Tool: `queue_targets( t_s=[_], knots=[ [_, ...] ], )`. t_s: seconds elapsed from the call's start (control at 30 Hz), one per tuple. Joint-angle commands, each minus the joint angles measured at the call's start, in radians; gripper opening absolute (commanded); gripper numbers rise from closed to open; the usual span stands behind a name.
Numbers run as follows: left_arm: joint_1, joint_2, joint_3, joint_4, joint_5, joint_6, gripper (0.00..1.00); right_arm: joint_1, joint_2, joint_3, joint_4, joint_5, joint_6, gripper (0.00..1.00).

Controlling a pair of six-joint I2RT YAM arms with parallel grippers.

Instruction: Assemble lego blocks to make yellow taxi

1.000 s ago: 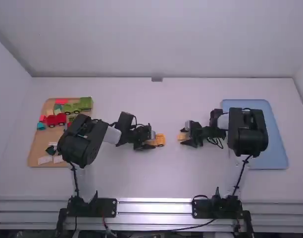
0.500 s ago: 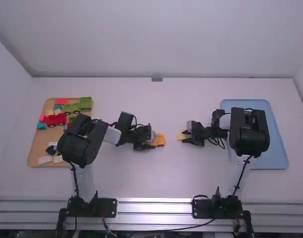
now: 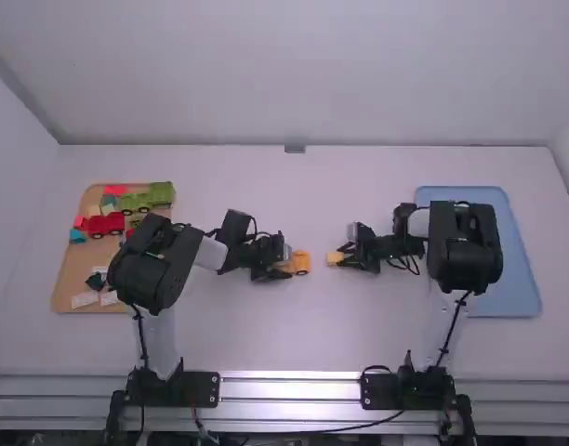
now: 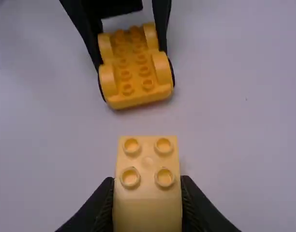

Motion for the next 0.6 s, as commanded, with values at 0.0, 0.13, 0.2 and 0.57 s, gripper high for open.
queue_targets(
  t_s=[0.0,0.13,0.2,0.57],
  knots=[
    [0.0,0.013,0.011,-0.001,0.016,-0.006,0.5,0.018,-0.043,0.051,-0.036,-0.021,-0.022,0.24],
    [0.0,0.013,0.011,-0.009,0.016,-0.006,0.5,0.08,-0.05,0.078,-0.042,-0.013,-0.02,0.26],
    [0.0,0.013,0.011,-0.013,0.016,-0.006,0.5,0.108,-0.05,0.082,-0.034,-0.011,-0.018,0.26],
    [0.0,0.013,-0.003,-0.018,0.012,0.02,0.48,0.264,-0.05,0.084,0.144,0.101,0.216,0.22]
  ],
)
